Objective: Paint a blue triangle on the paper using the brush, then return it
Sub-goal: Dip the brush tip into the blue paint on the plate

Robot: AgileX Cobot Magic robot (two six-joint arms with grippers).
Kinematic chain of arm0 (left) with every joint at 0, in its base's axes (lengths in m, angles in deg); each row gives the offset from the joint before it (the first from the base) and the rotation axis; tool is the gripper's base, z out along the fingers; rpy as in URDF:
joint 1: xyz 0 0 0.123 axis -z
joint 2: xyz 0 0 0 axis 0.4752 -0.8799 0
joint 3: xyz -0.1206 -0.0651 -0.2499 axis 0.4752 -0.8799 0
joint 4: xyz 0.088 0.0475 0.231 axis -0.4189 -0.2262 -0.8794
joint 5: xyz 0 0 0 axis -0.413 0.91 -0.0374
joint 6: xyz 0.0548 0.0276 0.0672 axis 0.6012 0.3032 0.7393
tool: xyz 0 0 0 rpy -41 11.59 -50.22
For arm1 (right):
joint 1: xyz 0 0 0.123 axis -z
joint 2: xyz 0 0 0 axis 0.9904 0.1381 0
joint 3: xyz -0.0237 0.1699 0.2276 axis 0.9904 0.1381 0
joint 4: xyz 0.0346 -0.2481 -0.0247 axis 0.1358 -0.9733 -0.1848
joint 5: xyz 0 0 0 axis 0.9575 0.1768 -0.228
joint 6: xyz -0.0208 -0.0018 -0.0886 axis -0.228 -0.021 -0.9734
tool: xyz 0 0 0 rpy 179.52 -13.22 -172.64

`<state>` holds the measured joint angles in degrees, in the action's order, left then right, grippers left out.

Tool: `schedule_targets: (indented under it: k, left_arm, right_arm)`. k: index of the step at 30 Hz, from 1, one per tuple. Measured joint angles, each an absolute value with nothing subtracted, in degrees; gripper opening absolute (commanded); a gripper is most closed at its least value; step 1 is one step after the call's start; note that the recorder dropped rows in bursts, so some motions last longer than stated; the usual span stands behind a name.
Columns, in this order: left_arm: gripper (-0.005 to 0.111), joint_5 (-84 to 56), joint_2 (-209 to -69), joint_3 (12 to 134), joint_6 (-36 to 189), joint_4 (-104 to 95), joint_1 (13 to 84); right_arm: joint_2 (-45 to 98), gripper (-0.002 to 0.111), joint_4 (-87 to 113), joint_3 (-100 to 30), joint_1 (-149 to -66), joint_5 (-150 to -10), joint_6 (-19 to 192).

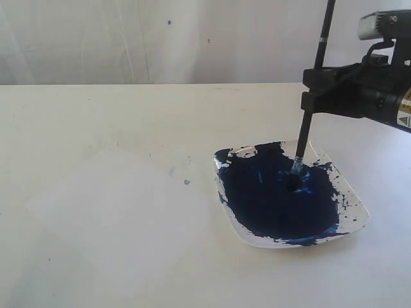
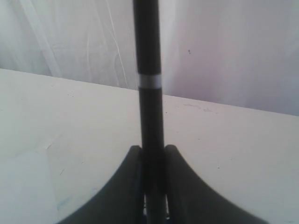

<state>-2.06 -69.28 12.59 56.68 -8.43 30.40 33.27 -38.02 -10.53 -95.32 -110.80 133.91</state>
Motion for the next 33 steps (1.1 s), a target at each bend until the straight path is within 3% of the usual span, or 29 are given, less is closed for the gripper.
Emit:
schedule_targets:
  k: [16,27,33]
  left_arm:
    - [0.000,-5.1,-69.3,12.6,56.6,-8.4,30.4]
    - [0.000,-42.0,-69.2,12.6,57.7,-7.3,30.4]
    - [0.000,-48.2,-69.2,12.6,71.2,18.7,30.4]
  right_arm:
    - [34.3,0.000,-37.9,-10.5,-95.2,-117.5,130.9]
    - [34.3,0.000,-37.9,-10.5,-95.2,-118.3,130.9]
    - [34.3,0.000,-37.9,-10.5,-95.2,-118.3,130.9]
